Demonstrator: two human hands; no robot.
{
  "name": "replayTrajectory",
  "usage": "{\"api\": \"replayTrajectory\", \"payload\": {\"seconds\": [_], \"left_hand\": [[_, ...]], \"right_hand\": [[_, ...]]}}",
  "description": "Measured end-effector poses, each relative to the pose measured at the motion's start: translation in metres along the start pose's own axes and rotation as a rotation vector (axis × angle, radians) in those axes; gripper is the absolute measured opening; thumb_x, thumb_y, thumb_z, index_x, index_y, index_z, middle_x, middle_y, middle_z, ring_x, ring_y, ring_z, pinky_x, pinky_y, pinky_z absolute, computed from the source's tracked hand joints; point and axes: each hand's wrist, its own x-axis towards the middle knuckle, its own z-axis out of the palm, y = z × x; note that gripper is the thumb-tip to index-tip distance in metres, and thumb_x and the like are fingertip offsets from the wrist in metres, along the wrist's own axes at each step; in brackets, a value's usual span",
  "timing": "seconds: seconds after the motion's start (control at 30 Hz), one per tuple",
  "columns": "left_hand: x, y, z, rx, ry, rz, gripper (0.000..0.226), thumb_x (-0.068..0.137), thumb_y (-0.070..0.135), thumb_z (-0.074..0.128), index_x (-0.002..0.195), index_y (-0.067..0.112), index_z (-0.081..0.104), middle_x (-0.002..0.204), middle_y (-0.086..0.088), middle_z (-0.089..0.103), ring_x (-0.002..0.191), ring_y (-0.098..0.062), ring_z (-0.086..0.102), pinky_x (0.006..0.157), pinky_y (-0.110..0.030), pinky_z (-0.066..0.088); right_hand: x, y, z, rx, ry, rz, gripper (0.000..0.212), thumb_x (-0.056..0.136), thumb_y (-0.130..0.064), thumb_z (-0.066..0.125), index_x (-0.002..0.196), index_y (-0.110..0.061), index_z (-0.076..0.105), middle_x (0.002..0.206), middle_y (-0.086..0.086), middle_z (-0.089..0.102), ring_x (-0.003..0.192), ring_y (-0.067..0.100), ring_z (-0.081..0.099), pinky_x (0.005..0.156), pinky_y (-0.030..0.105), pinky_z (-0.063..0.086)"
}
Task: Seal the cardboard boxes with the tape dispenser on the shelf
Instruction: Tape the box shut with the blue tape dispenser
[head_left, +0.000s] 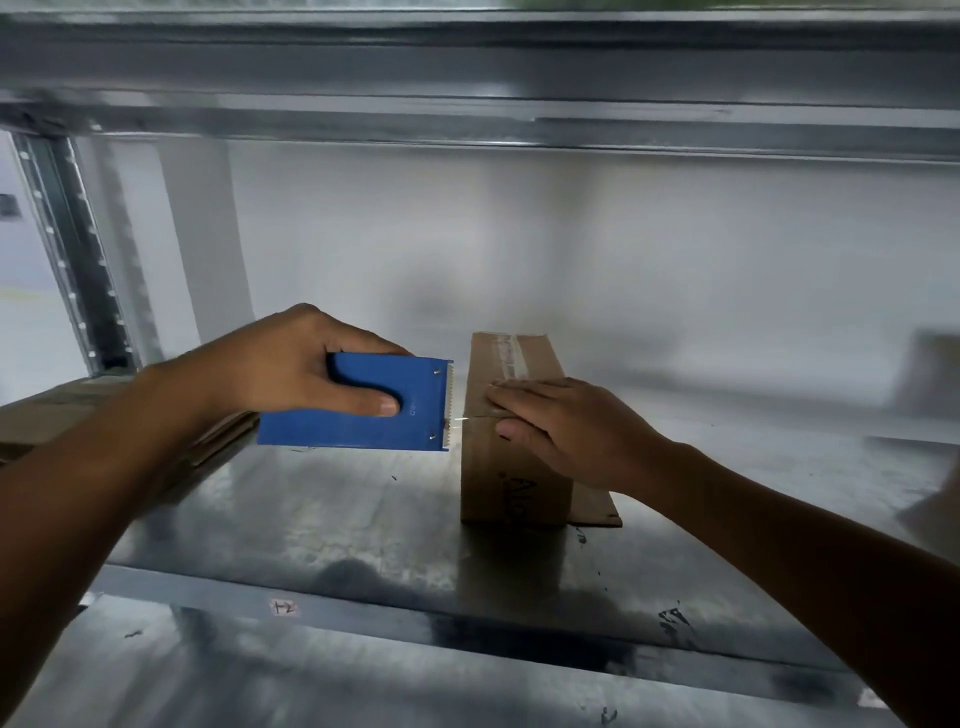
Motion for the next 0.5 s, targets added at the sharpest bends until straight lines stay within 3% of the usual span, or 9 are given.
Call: {"api": "replayTrajectory", "payload": {"seconds": [0.13, 0.27, 0.37, 0.43, 0.5], "left_hand": [[-0.004, 0.004, 0.000, 0.020, 0.007, -0.023, 0.050, 0.078, 0.074, 0.070, 0.125, 0.057, 0.064, 0.110, 0.027, 0.073, 0.096, 0.004, 0.071, 0.078, -0.011, 0.054], [-0.017, 0.006, -0.015, 0.120, -0.002, -0.108, 0.057, 0.065, 0.091, 0.063, 0.117, 0.067, 0.062, 0.101, 0.033, 0.072, 0.088, 0.008, 0.070, 0.078, -0.029, 0.060], [-0.019, 0.012, -0.019, 0.256, 0.029, -0.153, 0.059, 0.059, 0.098, 0.056, 0.113, 0.074, 0.058, 0.096, 0.043, 0.067, 0.084, 0.015, 0.065, 0.077, -0.027, 0.057], [-0.011, 0.018, -0.012, 0.380, 0.056, -0.174, 0.060, 0.057, 0.098, 0.052, 0.113, 0.076, 0.055, 0.094, 0.049, 0.063, 0.086, 0.018, 0.061, 0.077, -0.023, 0.054], [-0.002, 0.021, -0.002, 0.475, 0.075, -0.195, 0.060, 0.059, 0.096, 0.048, 0.113, 0.072, 0.056, 0.095, 0.045, 0.065, 0.086, 0.011, 0.063, 0.078, -0.025, 0.053]], "right_hand": [[0.000, 0.001, -0.001, 0.025, -0.020, 0.014, 0.055, 0.103, -0.050, 0.031, 0.147, -0.024, 0.053, 0.149, -0.002, 0.056, 0.135, 0.022, 0.053, 0.105, 0.036, 0.046], [-0.001, 0.000, -0.001, 0.024, -0.033, 0.026, 0.057, 0.103, -0.051, 0.029, 0.150, -0.025, 0.049, 0.151, -0.002, 0.053, 0.137, 0.022, 0.051, 0.106, 0.037, 0.045], [0.001, -0.001, -0.001, 0.030, -0.035, 0.019, 0.054, 0.104, -0.048, 0.030, 0.151, -0.027, 0.047, 0.151, -0.002, 0.053, 0.138, 0.021, 0.050, 0.108, 0.038, 0.044], [0.003, -0.002, -0.004, 0.013, -0.036, -0.006, 0.051, 0.106, -0.045, 0.031, 0.150, -0.028, 0.048, 0.149, -0.003, 0.055, 0.133, 0.021, 0.054, 0.103, 0.038, 0.049], [0.006, -0.005, -0.005, -0.039, -0.022, -0.027, 0.051, 0.105, -0.044, 0.027, 0.149, -0.028, 0.048, 0.142, -0.003, 0.060, 0.120, 0.024, 0.062, 0.088, 0.039, 0.055]]}}
